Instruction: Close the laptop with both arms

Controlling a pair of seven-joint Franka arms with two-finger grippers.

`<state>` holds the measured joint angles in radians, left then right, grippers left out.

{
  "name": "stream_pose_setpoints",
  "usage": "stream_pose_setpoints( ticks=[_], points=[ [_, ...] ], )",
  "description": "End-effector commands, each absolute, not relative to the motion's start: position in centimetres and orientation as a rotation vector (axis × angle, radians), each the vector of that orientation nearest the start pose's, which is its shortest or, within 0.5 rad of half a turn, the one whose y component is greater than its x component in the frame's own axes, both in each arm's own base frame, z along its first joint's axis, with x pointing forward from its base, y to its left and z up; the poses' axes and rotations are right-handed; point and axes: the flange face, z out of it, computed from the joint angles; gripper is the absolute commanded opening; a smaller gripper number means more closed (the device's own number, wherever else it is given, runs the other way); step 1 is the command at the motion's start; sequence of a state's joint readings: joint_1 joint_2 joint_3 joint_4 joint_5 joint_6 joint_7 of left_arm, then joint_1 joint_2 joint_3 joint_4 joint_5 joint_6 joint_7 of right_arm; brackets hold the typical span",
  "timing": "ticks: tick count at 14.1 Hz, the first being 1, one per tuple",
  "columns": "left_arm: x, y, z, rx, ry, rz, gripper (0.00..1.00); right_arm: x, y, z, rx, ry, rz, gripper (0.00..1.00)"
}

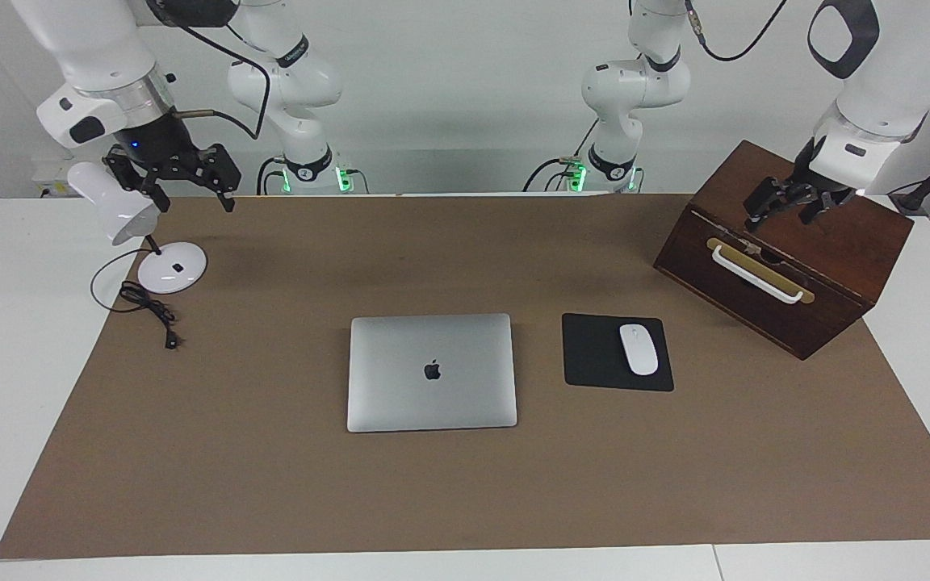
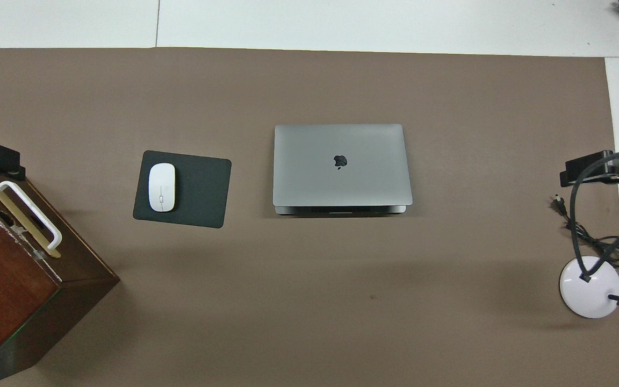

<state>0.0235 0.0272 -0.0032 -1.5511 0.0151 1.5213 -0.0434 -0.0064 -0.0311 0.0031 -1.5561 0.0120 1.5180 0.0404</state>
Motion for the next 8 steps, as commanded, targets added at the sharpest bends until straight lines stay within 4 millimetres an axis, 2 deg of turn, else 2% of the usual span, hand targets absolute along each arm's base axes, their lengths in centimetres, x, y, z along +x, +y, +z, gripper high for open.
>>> stream_pose_setpoints(
  ticks=[1, 8],
  points=[
    [55.38, 1.32, 62.00, -3.113, -0.070, 0.041, 1.00, 53.38, -0.65, 64.57, -3.141, 0.048, -0.012, 1.00],
    [55.37, 1.23, 62.24, -3.113, -0.051, 0.031, 1.00, 53.38, -0.66, 64.57, -3.141, 0.048, -0.012, 1.00]
  ],
)
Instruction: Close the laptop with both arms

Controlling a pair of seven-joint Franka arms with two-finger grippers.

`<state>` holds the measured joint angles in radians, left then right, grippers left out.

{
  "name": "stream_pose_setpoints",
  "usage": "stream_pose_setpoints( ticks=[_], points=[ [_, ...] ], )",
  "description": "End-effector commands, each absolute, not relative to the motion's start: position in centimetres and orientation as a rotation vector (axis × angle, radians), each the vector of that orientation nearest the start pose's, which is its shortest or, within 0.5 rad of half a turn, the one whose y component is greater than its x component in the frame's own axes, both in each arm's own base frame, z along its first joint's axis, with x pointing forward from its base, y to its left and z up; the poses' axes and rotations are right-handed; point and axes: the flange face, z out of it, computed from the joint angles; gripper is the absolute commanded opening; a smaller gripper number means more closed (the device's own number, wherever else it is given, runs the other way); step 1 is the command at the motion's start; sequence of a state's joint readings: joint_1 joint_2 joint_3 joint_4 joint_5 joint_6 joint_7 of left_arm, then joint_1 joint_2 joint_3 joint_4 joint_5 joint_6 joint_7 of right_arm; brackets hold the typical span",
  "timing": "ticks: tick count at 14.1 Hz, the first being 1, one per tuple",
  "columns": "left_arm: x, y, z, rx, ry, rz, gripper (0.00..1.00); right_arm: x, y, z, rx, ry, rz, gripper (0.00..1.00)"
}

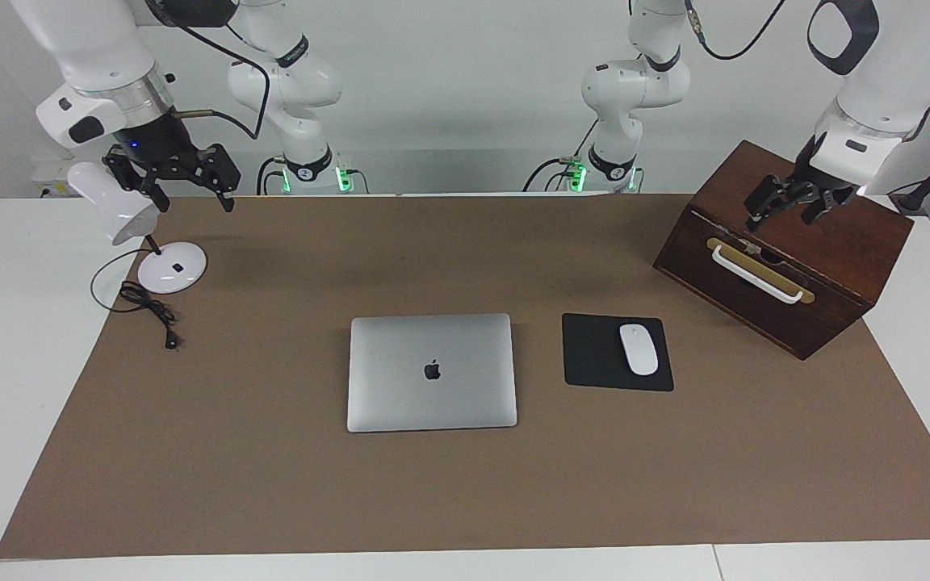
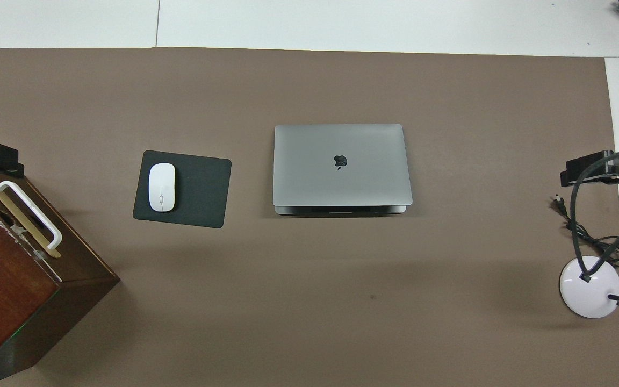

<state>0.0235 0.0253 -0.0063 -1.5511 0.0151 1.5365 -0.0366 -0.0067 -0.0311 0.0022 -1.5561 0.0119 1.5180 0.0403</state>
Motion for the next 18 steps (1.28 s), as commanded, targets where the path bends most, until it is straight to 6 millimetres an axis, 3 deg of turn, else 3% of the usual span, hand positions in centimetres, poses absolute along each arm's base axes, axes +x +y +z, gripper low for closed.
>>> stream_pose_setpoints(
  ticks=[1, 5, 18],
  points=[
    [55.4, 0.9, 62.2, -3.114, -0.020, 0.036, 1.00, 53.4, -0.7, 64.6, -3.141, 0.051, -0.012, 1.00],
    [55.2, -0.9, 62.6, -3.112, 0.033, 0.023, 1.00, 53.4, -0.8, 64.6, -3.141, 0.051, -0.010, 1.00],
    [55.3, -1.2, 62.5, -3.113, 0.043, 0.021, 1.00, 53.4, -0.9, 64.6, -3.141, 0.053, -0.010, 1.00]
  ],
)
